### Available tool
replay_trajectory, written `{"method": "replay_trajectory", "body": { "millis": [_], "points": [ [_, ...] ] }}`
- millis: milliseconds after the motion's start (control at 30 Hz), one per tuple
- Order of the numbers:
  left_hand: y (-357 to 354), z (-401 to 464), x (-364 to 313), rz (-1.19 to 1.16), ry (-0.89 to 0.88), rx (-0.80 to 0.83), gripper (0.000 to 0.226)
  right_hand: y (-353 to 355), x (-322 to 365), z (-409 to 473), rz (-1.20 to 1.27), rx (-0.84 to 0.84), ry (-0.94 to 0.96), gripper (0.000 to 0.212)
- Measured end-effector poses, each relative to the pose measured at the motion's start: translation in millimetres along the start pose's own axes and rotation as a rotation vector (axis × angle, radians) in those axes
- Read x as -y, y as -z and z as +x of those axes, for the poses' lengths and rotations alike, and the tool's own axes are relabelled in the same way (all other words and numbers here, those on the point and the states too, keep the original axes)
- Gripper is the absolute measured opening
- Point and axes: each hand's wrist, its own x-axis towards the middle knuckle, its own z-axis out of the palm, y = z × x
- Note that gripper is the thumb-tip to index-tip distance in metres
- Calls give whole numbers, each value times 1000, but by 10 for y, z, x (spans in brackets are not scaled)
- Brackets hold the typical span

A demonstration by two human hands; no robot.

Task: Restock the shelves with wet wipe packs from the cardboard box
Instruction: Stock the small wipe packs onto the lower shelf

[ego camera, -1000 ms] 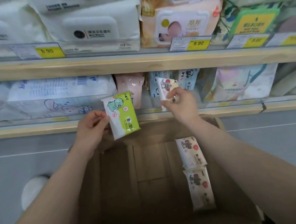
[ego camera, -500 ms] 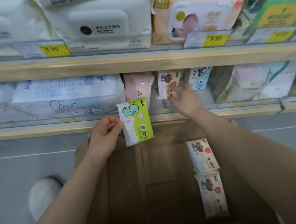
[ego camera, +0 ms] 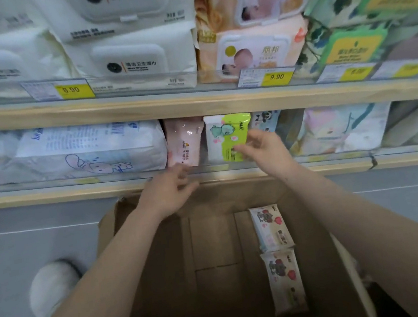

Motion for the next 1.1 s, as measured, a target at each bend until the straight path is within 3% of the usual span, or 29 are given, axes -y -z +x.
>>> {"method": "replay_trajectory", "body": {
  "millis": [67, 100, 200, 300, 433, 600, 767, 867, 967, 1033, 1100],
  "points": [
    [-102, -46, 193, 378, -20, 90, 49, -14, -98, 216, -83, -44, -21, 17],
    [-168, -68, 262, 445, -51, 68, 51, -40, -177, 333, -122, -63, -38, 23],
    [-277, -45, 324, 423, -108, -51, 48, -154, -438, 635, -120, -100, -123, 26],
    [-302, 22, 359, 436, -107, -72, 48, -263, -564, 794, -73, -138, -203, 14],
    [-352, 0, 422, 416, -154, -127, 48, -335, -632, 847, 62, -157, -197, 30],
    [-339, 6, 396, 446, -129, -112, 51, -220, -509, 601, -25, -189, -203, 31],
    [-393, -118, 320, 472, -95, -162, 51, 125, -460, -115, -189, -193, -61, 27],
    [-531, -243, 129, 397, -54, -254, 50, 381, -579, -633, -242, -231, -27, 25],
    [-744, -396, -208, 238, -123, -316, 49, 600, -781, -1103, -269, -317, -39, 24],
    [-926, -503, -437, 91, -158, -292, 48, 638, -933, -1358, -242, -310, -95, 24],
    [-1113, -596, -634, -73, -87, -197, 46, 571, -1063, -1549, -231, -227, -97, 29]
  ]
}}
